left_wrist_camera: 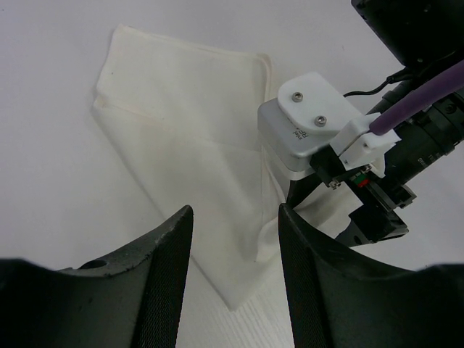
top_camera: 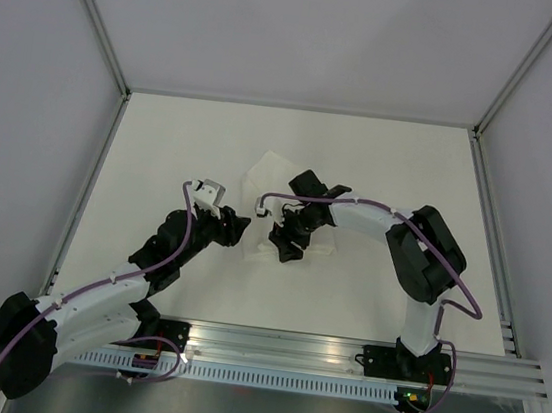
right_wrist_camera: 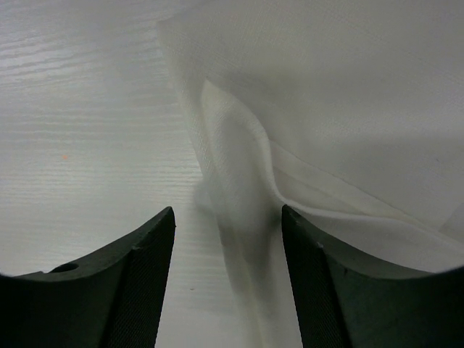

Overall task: Fold the napkin, place the utensils inside, and roll it up
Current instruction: Roll the napkin at the center of the board.

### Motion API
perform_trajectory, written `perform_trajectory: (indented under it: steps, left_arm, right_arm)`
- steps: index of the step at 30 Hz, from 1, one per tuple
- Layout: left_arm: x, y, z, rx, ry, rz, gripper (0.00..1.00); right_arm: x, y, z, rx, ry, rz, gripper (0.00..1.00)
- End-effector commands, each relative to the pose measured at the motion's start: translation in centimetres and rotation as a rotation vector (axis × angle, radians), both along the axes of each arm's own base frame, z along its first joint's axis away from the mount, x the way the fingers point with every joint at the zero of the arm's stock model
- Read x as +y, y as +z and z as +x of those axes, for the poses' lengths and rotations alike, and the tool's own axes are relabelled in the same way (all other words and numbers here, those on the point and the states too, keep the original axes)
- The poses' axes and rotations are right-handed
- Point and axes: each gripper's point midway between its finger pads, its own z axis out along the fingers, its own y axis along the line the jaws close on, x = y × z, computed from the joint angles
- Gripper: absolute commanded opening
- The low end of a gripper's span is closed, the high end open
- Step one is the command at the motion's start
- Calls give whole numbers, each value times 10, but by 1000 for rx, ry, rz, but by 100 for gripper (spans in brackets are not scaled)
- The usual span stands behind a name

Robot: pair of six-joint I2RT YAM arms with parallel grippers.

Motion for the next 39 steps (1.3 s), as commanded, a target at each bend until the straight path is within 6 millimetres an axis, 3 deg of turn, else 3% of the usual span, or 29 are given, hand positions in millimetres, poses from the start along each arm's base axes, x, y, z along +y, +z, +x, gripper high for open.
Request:
perform_trajectory:
  steps: [1, 9, 15, 17, 23, 32, 39]
  left_arm:
    - [0, 15, 6, -52, 12, 9, 56]
    - [5, 19, 7, -61, 37, 4, 57]
    - [11, 23, 12, -62, 89, -10, 57]
    - [15, 24, 14, -60, 114, -12, 57]
    - [17, 26, 15, -63, 140, -35, 57]
    - [19, 26, 17, -56, 150, -33, 57]
    - [18, 25, 18, -55, 146, -13, 57]
  right_arm:
    - [-5, 13, 7, -67, -18, 0, 67]
    - [-18, 47, 20, -289, -29, 46, 73]
    - [-42, 56, 25, -561, -21, 89, 77]
    - [-55, 49, 20, -622, -10, 69, 78]
    - [-57, 39, 20, -737, -15, 71, 77]
    - [-37, 30, 17, -839, 8, 73, 74]
    - [-32, 16, 12, -845, 54, 40, 68]
